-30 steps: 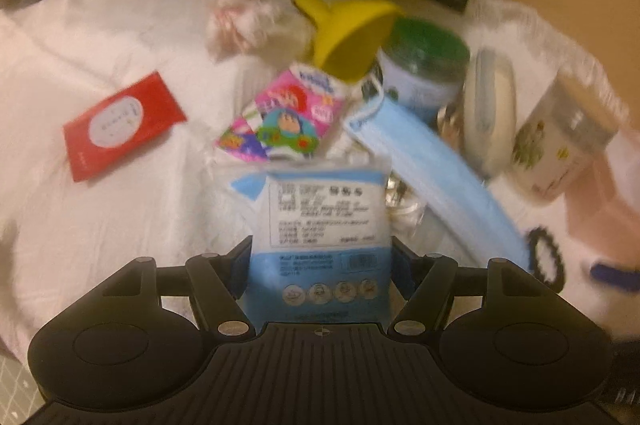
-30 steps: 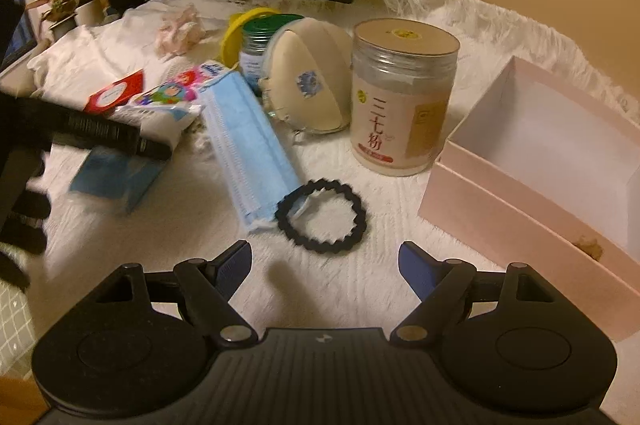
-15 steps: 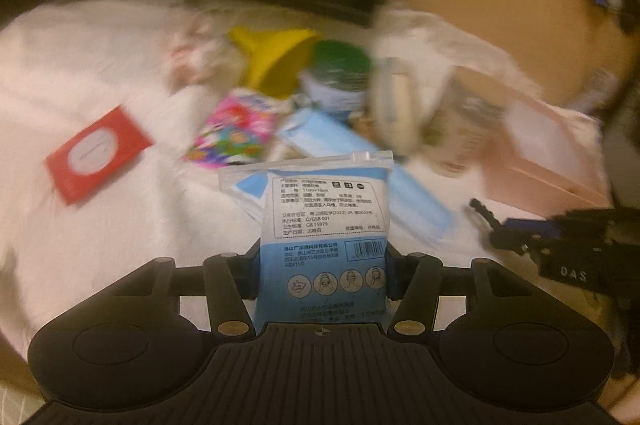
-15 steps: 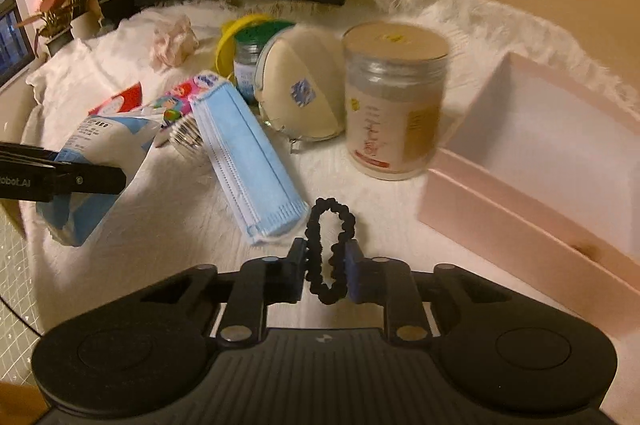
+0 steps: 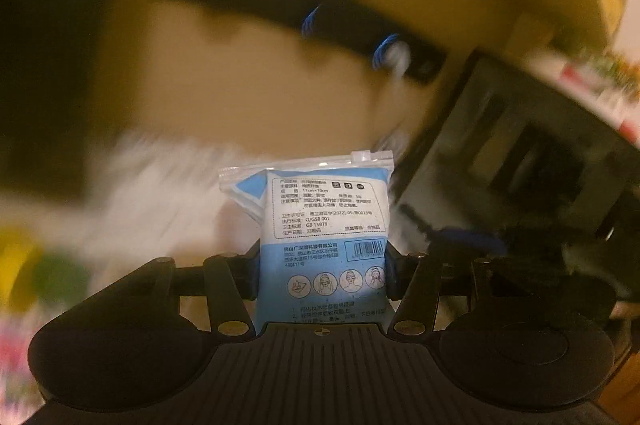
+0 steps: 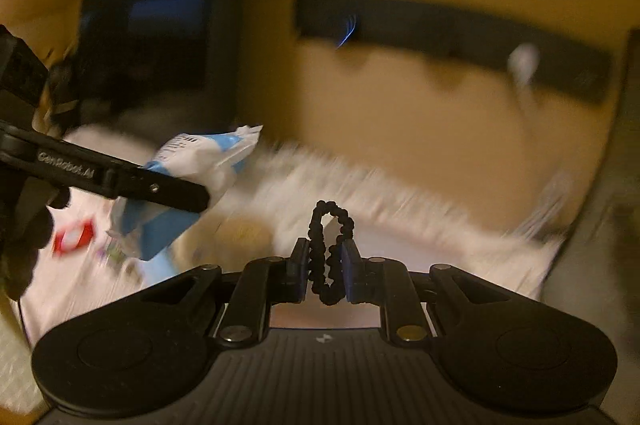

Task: Organize soft objects
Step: 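Carry both items into the pink box and open both tools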

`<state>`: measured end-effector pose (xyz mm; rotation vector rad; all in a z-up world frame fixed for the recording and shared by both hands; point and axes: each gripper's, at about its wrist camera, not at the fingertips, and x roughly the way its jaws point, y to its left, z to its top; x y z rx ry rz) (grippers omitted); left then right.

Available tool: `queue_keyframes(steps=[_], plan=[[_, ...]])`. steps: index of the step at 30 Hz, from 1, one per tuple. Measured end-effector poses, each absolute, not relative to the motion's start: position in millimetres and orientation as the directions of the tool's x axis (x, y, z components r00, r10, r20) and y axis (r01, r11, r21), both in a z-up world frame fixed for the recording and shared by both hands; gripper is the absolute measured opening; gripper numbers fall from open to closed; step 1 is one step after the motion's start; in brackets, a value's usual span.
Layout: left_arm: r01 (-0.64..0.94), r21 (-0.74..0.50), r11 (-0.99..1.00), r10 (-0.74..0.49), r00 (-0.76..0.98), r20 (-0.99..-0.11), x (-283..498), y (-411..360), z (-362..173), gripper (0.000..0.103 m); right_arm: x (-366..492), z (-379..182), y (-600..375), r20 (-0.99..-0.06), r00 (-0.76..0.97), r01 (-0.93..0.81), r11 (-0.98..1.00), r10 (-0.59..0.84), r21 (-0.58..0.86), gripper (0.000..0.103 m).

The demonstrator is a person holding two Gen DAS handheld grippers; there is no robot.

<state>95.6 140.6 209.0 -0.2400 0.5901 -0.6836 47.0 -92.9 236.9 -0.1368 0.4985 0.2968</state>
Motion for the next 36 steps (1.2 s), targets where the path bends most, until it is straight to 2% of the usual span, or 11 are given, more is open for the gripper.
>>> queue_keyframes(steps=[6,9,10,11,14,16,17,21,26,32,36], plan=[[0.551,-0.443,0.707,-0.704,0.614,-0.358,169,106,241,0.059,100,249,-110,-0.467,0.863,-0.238,0.971,0.194,-0.037,0.018],[0.544,-0.475,0.692,-0.718,0.592,-0.367,202,81,225,0.06,119,222,-123,-0.536,0.831,-0.178,0.984,0.15,-0.001,0.046],[0.536,-0.493,0.685,-0.725,0.57,-0.387,216,68,211,0.06,120,212,-127,-0.551,0.824,-0.151,0.988,0.13,0.008,0.057],[0.524,-0.509,0.683,-0.728,0.549,-0.411,225,57,197,0.06,117,202,-131,-0.563,0.817,-0.135,0.991,0.122,0.02,0.059],[0.451,-0.498,0.74,-0.672,0.469,-0.573,253,13,125,0.06,103,166,-143,-0.63,0.771,-0.097,0.995,0.092,0.027,0.059],[0.409,-0.388,0.826,-0.55,0.435,-0.713,261,-14,77,0.06,91,144,-147,-0.675,0.735,-0.081,0.997,0.061,0.002,0.059],[0.399,-0.359,0.844,-0.52,0.439,-0.733,261,-15,64,0.059,86,135,-148,-0.694,0.718,-0.076,0.997,0.046,-0.013,0.059],[0.348,-0.451,0.822,-0.568,0.445,-0.692,262,-6,55,0.058,75,117,-151,-0.728,0.685,-0.059,0.998,0.023,-0.024,0.059],[0.386,-0.528,0.757,-0.648,0.544,-0.533,227,48,102,0.058,69,115,-145,-0.707,0.707,-0.058,0.998,0.021,-0.029,0.066],[0.376,-0.374,0.848,-0.524,0.699,-0.486,166,140,135,0.058,78,118,-113,-0.684,0.726,-0.113,0.993,0.075,-0.012,0.072],[0.229,-0.33,0.916,-0.378,0.768,-0.517,131,223,129,0.058,80,120,-82,-0.661,0.73,-0.214,0.977,0.176,0.023,0.08]])
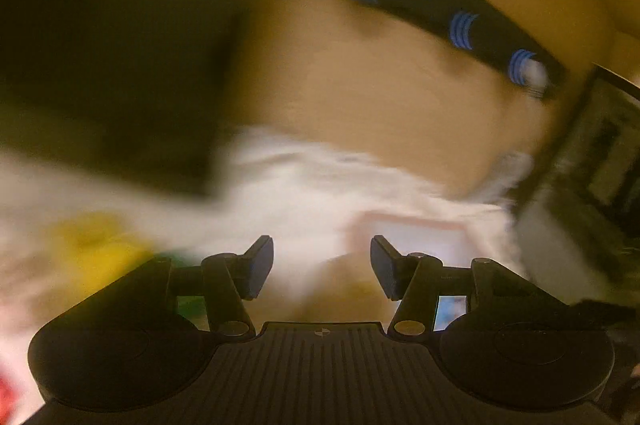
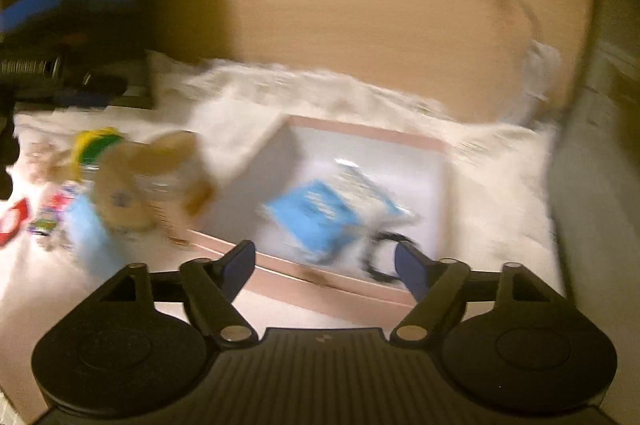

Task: Organize soft objects
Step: 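Carry both items into the pink box and open both tools, then grasp the pink Kleenex pack with the left tool while the right tool reaches for the crumpled tissue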

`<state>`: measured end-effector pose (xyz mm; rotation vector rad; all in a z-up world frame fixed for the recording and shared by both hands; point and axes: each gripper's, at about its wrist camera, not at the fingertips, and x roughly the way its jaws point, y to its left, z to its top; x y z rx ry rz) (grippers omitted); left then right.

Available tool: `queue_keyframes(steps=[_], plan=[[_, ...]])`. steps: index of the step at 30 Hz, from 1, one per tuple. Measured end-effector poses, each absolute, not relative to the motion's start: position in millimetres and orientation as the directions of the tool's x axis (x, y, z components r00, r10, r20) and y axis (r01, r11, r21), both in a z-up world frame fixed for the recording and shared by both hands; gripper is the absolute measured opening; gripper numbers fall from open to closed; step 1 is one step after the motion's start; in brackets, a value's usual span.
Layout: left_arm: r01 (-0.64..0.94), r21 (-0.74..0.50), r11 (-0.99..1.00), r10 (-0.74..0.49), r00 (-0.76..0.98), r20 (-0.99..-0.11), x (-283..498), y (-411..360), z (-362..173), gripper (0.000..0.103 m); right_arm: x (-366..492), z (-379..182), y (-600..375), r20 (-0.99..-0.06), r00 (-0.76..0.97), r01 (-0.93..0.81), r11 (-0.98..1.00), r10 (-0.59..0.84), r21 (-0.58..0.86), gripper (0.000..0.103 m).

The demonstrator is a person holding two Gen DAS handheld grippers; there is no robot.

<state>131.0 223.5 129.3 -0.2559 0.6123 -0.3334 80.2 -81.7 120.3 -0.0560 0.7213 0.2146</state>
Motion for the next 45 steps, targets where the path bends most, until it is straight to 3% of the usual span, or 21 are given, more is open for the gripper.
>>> queue_keyframes(steps=[4,11,17,22,29,37,39,43,45], plan=[[-0.006,-0.375,0.927,-0.221,0.798,-0.56,92,304,106,0.058,93,111,-43,-0.702,0.652,-0.326,0.942,0.288,0.084,0.081],[-0.215,-0.343,0.914,-0.057,0.77,-0.635,35,379,75,0.058,92,87,28,-0.743,0.55,-0.508,0.859,0.382,0.065,0.081],[-0.154,-0.317,0.936,-0.109,0.73,-0.675,26,373,59,0.058,73,75,73,-0.75,0.529,-0.612,0.791,0.398,-0.011,0.081],[-0.078,-0.144,0.986,-0.044,0.722,-0.69,37,360,59,0.058,61,70,82,-0.752,0.526,-0.642,0.765,0.398,-0.044,0.081],[-0.041,-0.331,0.943,-0.205,0.709,-0.674,63,356,53,0.058,56,62,70,-0.77,0.524,-0.588,0.808,0.363,-0.019,0.081],[0.057,-0.098,0.994,-0.112,0.633,-0.766,130,295,40,0.058,48,60,55,-0.773,0.55,-0.537,0.843,0.318,-0.036,0.081],[0.068,-0.057,0.996,-0.087,0.618,-0.782,140,288,32,0.064,46,59,51,-0.773,0.555,-0.525,0.85,0.306,-0.04,0.081],[0.042,-0.099,0.994,-0.104,0.614,-0.783,155,293,28,0.067,41,57,41,-0.777,0.562,-0.499,0.866,0.283,-0.046,0.081],[0.004,-0.144,0.99,-0.122,0.557,-0.821,163,304,20,0.061,40,56,37,-0.778,0.566,-0.486,0.873,0.273,-0.047,0.081]])
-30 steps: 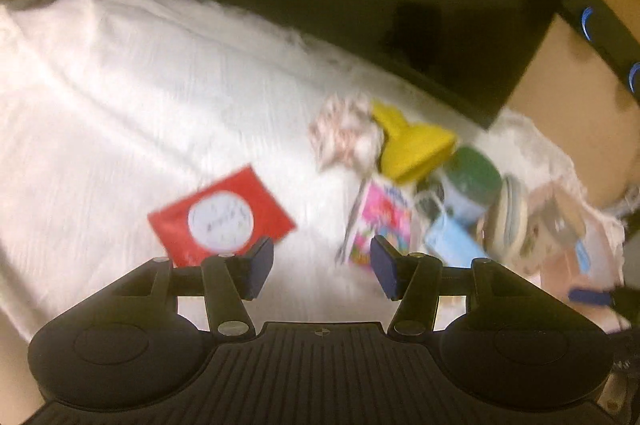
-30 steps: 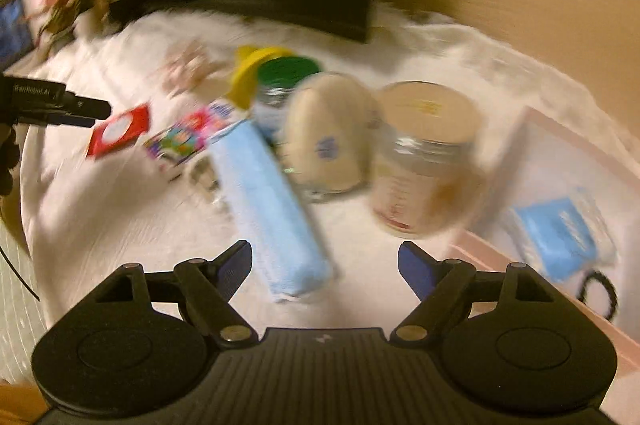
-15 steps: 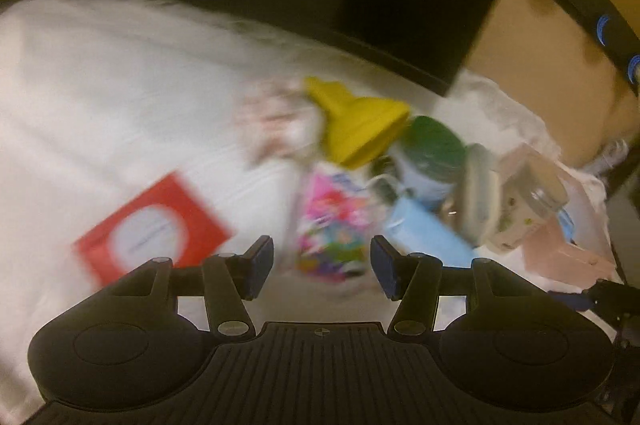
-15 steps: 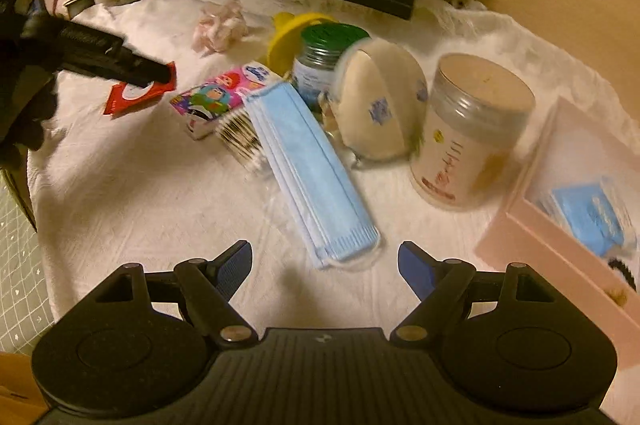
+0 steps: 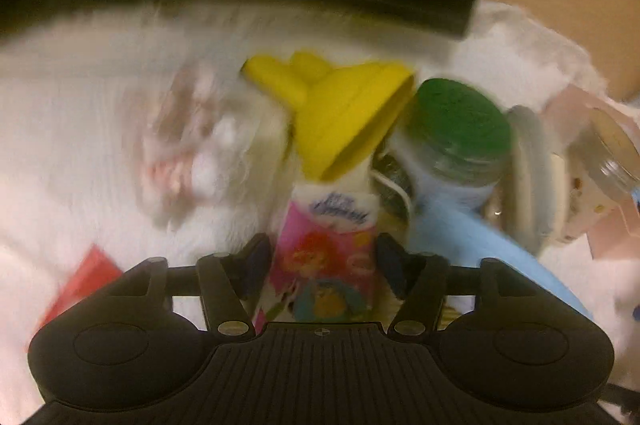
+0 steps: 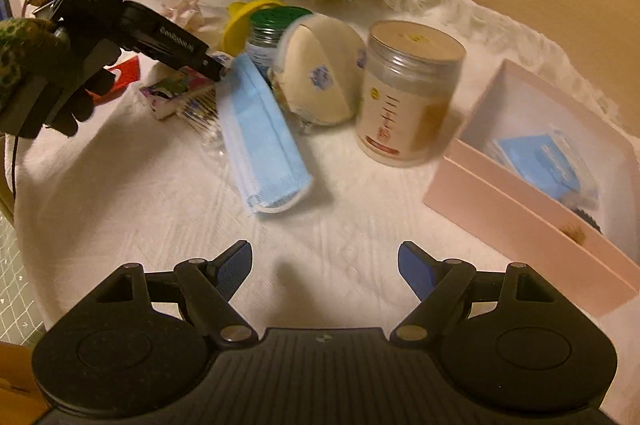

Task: Organize soft objects
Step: 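Grasp the pink Kleenex pack with the left tool while the right tool reaches for the crumpled tissue, then grasp the crumpled white tissue with the right tool while the left tool lifts the Kleenex pack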

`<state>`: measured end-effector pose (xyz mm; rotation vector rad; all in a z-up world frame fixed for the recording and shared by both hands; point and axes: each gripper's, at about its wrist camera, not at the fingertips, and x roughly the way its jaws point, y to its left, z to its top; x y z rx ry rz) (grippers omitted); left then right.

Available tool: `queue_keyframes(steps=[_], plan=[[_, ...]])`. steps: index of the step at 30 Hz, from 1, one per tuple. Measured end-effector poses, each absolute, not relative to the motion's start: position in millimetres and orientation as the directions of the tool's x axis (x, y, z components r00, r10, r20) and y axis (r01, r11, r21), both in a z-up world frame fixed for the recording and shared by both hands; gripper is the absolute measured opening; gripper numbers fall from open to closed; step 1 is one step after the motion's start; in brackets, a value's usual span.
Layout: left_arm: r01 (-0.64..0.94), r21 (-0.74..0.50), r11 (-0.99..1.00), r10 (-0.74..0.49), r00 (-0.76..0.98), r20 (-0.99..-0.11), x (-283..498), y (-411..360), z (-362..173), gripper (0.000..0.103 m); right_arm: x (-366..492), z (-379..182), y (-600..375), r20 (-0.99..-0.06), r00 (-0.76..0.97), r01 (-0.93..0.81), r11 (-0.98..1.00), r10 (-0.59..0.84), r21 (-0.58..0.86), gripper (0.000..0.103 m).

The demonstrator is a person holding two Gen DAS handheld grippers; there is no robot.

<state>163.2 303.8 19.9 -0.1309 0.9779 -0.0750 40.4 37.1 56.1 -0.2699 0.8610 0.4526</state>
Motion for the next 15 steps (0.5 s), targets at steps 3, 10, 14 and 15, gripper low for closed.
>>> queue_keyframes(steps=[3,10,14,15], plan=[[0.062,-0.121,0.991,-0.135,0.552,-0.823,157,302,19,0.061,40,57,32,-0.771,0.577,-0.476,0.878,0.27,-0.049,0.081],[-0.026,-0.213,0.977,-0.154,0.607,-0.779,111,317,34,0.051,55,87,45,-0.687,0.653,-0.498,0.864,0.32,-0.071,0.081],[-0.093,-0.31,0.946,-0.165,0.685,-0.709,66,342,63,0.051,78,114,83,-0.627,0.66,-0.571,0.819,0.414,-0.06,0.081],[-0.112,-0.319,0.941,-0.152,0.703,-0.695,54,351,72,0.051,85,120,97,-0.617,0.651,-0.594,0.803,0.443,-0.051,0.081]])
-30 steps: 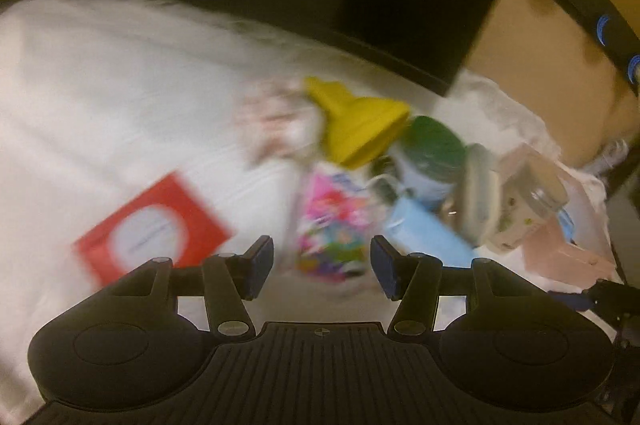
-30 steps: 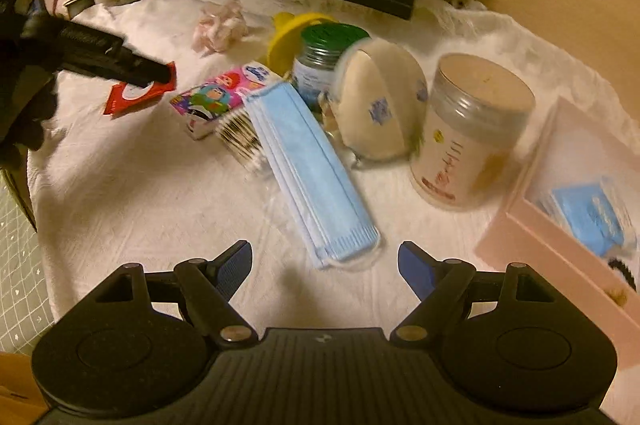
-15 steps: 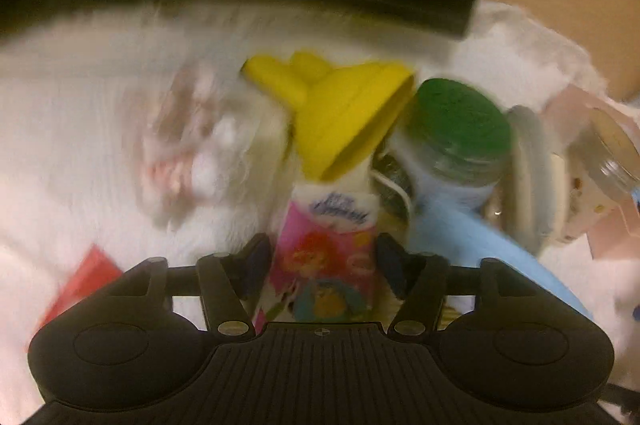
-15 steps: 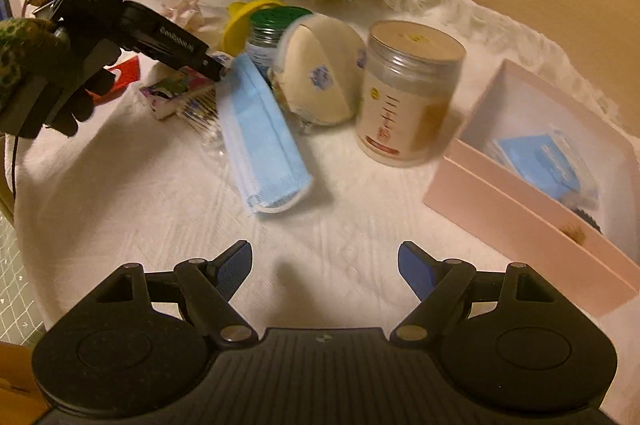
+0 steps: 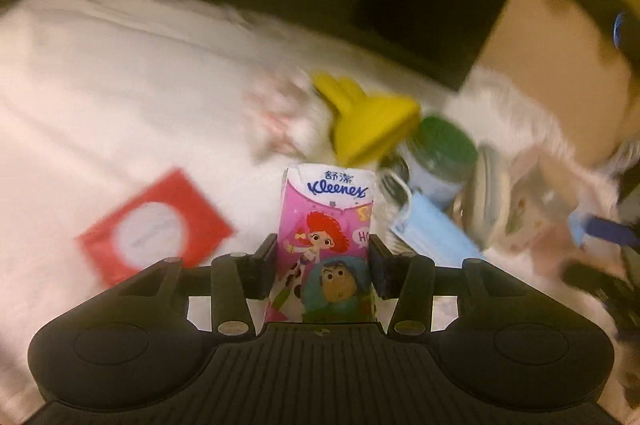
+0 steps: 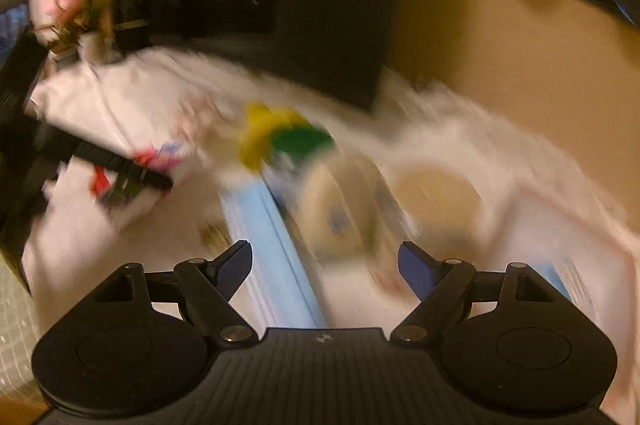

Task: Organize soft objects
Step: 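Grasp the crumpled white tissue with the right tool while the left tool lifts the Kleenex pack, then lower both items into the pink box and open both tools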

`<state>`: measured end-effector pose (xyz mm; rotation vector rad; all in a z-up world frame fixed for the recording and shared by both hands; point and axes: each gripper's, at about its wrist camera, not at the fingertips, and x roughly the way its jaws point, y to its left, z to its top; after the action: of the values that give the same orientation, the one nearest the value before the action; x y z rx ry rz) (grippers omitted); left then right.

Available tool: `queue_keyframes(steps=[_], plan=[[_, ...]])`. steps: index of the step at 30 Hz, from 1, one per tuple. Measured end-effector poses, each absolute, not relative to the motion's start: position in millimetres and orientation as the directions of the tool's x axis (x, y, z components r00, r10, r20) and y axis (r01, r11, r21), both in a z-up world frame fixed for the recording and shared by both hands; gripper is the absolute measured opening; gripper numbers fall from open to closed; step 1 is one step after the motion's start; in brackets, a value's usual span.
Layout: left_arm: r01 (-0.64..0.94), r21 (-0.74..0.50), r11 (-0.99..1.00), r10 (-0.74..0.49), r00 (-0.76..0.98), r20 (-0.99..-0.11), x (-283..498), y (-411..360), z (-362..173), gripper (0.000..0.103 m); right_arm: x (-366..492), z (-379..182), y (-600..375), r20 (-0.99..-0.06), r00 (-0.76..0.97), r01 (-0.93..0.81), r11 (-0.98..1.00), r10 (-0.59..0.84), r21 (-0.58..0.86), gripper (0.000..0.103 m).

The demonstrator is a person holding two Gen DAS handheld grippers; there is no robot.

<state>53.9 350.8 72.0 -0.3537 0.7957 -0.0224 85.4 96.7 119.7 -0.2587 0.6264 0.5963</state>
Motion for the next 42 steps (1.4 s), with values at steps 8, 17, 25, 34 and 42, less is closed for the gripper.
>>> queue_keyframes(steps=[8,17,25,34,42], plan=[[-0.261,-0.347,0.901,-0.041,0.744,-0.667,13,427,99,0.051,151,122,242,-0.622,0.546,-0.708,0.706,0.562,0.017,0.081],[-0.314,-0.351,0.882,0.007,0.753,-0.658,7,450,101,0.051,214,97,296,-0.735,0.398,-0.653,0.733,0.549,0.193,0.017],[-0.144,-0.3,0.943,-0.037,0.851,-0.524,85,430,176,0.051,185,217,189,-0.56,0.604,-0.61,0.781,0.566,0.131,0.017],[0.222,-0.339,0.914,-0.353,0.846,-0.4,177,292,232,0.051,153,283,21,-0.463,0.837,-0.331,0.944,0.291,-0.005,0.017],[0.463,-0.45,0.763,-0.635,0.665,-0.393,205,155,210,0.051,133,286,-104,-0.469,0.879,-0.097,0.995,0.088,0.005,0.017]])
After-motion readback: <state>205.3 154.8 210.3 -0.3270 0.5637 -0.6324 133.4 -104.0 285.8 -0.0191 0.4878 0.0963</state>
